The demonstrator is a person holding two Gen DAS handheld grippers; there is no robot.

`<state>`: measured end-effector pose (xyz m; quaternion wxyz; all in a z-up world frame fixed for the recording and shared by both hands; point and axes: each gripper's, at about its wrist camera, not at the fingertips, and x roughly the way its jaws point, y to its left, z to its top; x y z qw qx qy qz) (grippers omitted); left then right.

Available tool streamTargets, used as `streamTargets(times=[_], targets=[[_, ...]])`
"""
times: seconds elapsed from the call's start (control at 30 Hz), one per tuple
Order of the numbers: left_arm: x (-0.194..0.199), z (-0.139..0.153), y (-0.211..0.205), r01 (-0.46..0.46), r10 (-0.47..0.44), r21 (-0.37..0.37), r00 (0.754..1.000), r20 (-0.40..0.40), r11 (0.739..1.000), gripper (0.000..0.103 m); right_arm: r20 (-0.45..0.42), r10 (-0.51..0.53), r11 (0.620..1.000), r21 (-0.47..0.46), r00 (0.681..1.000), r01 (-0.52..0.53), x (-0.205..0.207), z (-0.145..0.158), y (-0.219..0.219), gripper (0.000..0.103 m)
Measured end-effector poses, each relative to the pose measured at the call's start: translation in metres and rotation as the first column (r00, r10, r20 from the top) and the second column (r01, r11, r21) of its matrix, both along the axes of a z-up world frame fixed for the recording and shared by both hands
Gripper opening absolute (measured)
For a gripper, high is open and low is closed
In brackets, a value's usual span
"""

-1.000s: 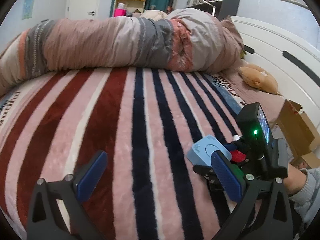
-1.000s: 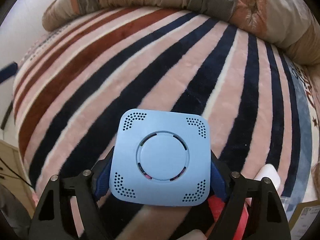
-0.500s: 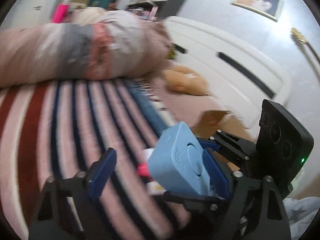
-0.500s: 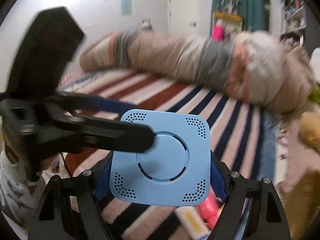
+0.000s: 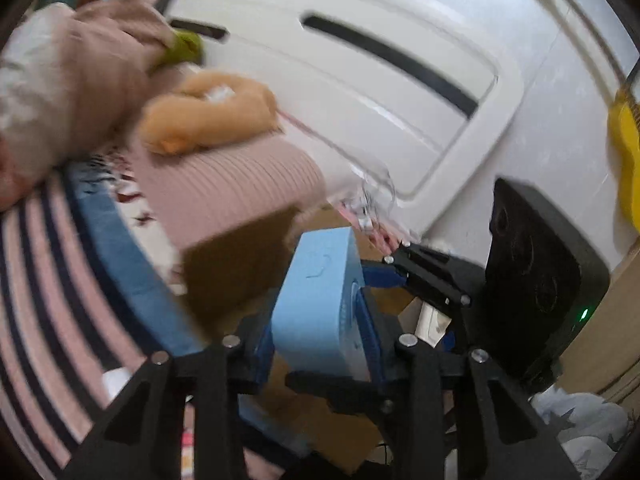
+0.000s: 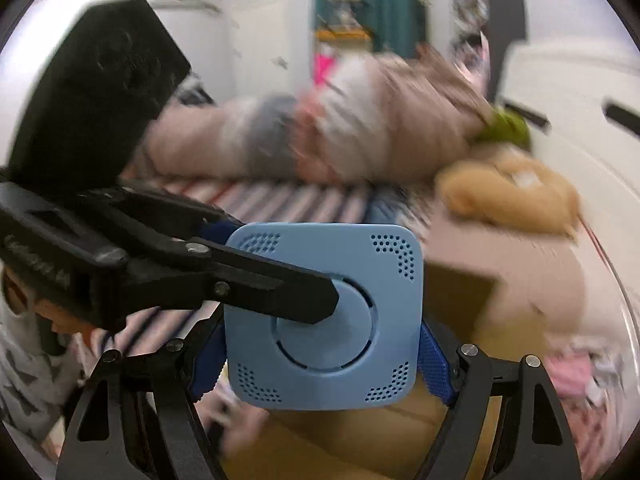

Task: Organize rigid objects
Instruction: 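Carry the blue device into the cardboard box and open the right tool, then grasp the white tape roll with the right tool while the left grasps the white KATO-KATO tube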

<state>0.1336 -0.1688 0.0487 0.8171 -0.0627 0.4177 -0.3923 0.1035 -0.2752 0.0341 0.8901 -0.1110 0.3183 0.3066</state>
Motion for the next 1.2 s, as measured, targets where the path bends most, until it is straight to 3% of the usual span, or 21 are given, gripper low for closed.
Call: streamTargets(times=[0.07, 0.23, 0.33, 0.37, 0.53, 0.63, 0.73, 0.87, 0.97, 1.03, 1.2], targets=[[0.001, -0.009, -0.021, 0.029, -0.028, 0.024, 0.999, -0.025, 0.999, 0.034, -0.088, -0.024, 0.999, -0.037, 0.996, 0.021, 0.017, -0.009, -0.02, 0.078], [0.007, -0.025, -0.038, 0.039, -0.033, 0.099, 0.998, -0.058, 0.994, 0.038, -0.178, -0.016, 0.994, -0.111, 0.984, -0.004, 0.032, -0.023, -0.033, 0.078], [0.012, -0.027, -0.03, 0.0, 0.005, 0.125, 0.999, -0.037, 0.992, 0.061, -0.163, -0.036, 0.987, -0.158, 0.986, 0.01, 0.035, -0.027, -0.028, 0.083], [0.011, -0.025, -0.024, -0.017, 0.02, 0.12, 0.999, -0.028, 0.993, 0.062, -0.155, -0.044, 0.986, -0.164, 0.987, 0.018, 0.032, -0.028, -0.029, 0.087], [-0.005, 0.0, 0.017, -0.091, 0.089, 0.064, 0.995, 0.035, 0.994, 0.063, -0.101, -0.027, 0.99, -0.139, 0.994, 0.012, 0.017, -0.016, -0.025, 0.087], [-0.028, 0.02, 0.055, -0.211, 0.198, 0.087, 0.971, 0.136, 0.974, 0.068, -0.056, 0.038, 0.997, -0.064, 0.998, -0.042, 0.0, 0.002, -0.009, 0.087], [-0.054, 0.027, 0.096, -0.36, 0.321, 0.139, 0.915, 0.244, 0.922, 0.071, -0.015, 0.131, 0.991, 0.006, 0.991, -0.131, -0.026, 0.018, 0.018, 0.086], [-0.091, 0.009, 0.151, -0.471, 0.414, 0.151, 0.859, 0.301, 0.869, 0.072, -0.034, 0.259, 0.964, 0.078, 0.965, -0.256, -0.056, 0.014, 0.07, 0.07], [-0.112, -0.014, 0.177, -0.5, 0.431, 0.168, 0.842, 0.326, 0.85, 0.073, -0.076, 0.313, 0.948, 0.084, 0.947, -0.307, -0.072, -0.005, 0.105, 0.068], [-0.119, -0.033, 0.191, -0.49, 0.426, 0.169, 0.85, 0.31, 0.855, 0.074, -0.103, 0.319, 0.947, 0.061, 0.942, -0.314, -0.078, -0.021, 0.121, 0.067], [-0.11, -0.094, 0.202, -0.41, 0.365, 0.213, 0.905, 0.22, 0.887, 0.074, -0.201, 0.257, 0.962, -0.045, 0.945, -0.271, -0.084, -0.077, 0.14, 0.067]])
